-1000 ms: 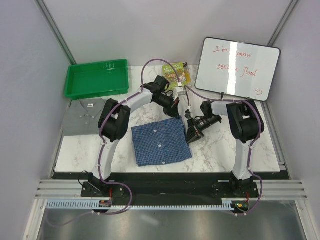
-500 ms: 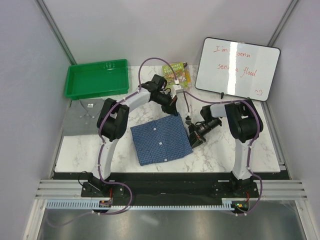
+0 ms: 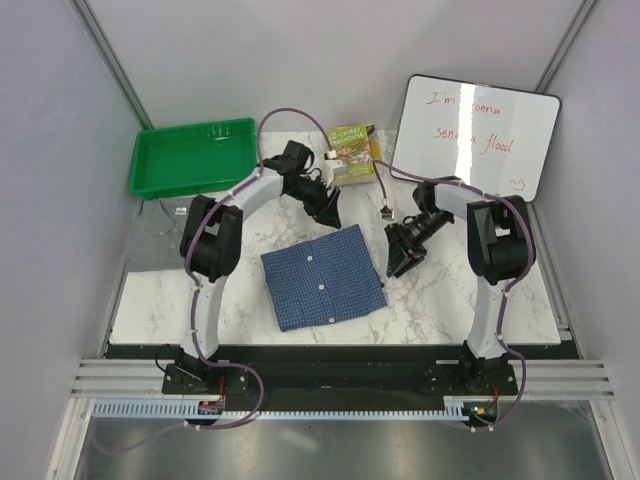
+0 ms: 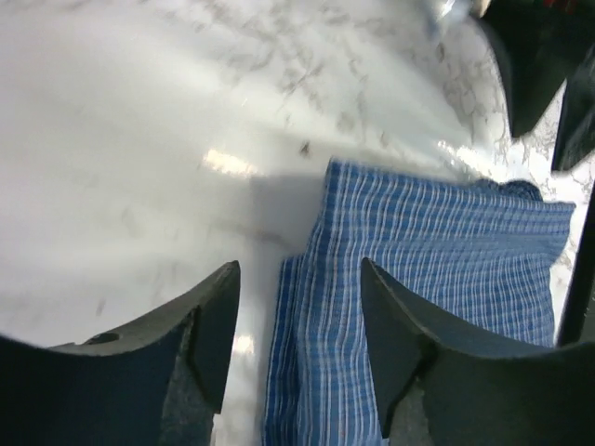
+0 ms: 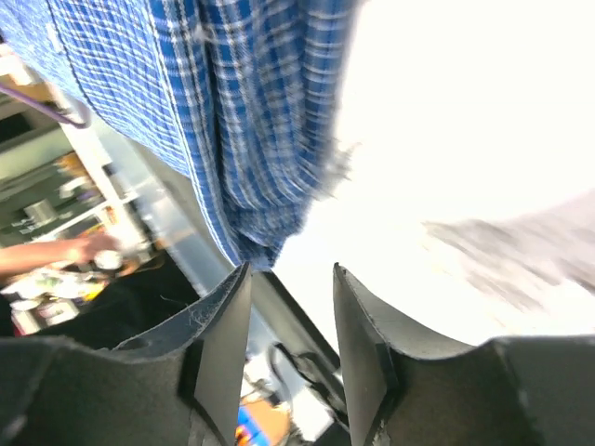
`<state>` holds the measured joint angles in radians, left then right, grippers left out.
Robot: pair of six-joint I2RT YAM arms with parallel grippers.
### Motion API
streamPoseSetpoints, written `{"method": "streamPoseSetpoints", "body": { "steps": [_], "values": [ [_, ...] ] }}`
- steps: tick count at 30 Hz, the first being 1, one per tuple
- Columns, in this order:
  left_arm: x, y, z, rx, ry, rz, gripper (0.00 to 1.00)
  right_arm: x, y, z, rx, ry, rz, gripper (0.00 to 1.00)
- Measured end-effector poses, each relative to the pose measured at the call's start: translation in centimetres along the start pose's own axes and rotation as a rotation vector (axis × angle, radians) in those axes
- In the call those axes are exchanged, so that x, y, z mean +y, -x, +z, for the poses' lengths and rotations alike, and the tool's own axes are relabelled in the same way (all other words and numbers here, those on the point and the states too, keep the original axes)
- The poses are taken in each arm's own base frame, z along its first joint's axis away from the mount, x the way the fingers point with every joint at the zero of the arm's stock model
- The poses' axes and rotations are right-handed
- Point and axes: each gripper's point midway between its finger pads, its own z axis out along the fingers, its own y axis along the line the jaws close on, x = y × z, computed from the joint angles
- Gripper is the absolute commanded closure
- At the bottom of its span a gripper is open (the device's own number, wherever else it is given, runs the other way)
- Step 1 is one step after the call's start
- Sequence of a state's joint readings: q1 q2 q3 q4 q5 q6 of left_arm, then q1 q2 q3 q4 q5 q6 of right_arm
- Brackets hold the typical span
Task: Fold and stack the long sleeve shirts
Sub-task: Fold the shirt
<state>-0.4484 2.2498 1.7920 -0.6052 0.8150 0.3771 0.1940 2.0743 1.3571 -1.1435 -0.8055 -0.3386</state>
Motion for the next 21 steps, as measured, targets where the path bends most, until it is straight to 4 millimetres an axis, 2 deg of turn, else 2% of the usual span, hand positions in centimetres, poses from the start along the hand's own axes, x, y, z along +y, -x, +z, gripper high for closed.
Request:
{"method": "streamPoseSetpoints", "body": {
  "steps": [2, 5, 8, 10, 13, 15, 18, 21],
  "values": [
    [0.5, -0.3, -2.6, -0.004, 0.035, -0.043, 0.28, -0.5, 0.7, -1.5, -0.022, -0.039, -0.035, 0.50],
    [0.7, -1.9, -8.3, 0.009, 0.088, -0.121, 0.28, 0.0, 2.0, -3.4, -0.071, -0.074, -0.112, 0.53],
    [0.7, -3.7, -13.0, 0.025, 0.131, -0.153, 0.29, 2.6, 2.9, -3.8, -0.086, -0.096, -0.243, 0.57],
    [0.3, -6.0, -15.0, 0.060, 0.147, -0.181, 0.30, 4.9, 2.8, -2.4, -0.053, -0.090, -0.333, 0.58],
    [-1.2, -10.0, -15.4, 0.144, 0.123, -0.242, 0.31, 7.3, 1.7, 0.4, 0.029, -0.077, -0.429, 0.59],
    [-2.2, -12.7, -15.0, 0.208, 0.096, -0.283, 0.31, 7.7, 0.5, 1.8, 0.081, -0.071, -0.450, 0.59],
    [-2.9, -14.6, -14.8, 0.261, 0.081, -0.311, 0.30, 6.7, -0.5, 2.8, 0.119, -0.095, -0.448, 0.60],
    [-2.8, -15.0, -14.9, 0.280, 0.088, -0.299, 0.31, 5.0, -1.1, 3.6, 0.148, -0.132, -0.435, 0.61]
  ]
}}
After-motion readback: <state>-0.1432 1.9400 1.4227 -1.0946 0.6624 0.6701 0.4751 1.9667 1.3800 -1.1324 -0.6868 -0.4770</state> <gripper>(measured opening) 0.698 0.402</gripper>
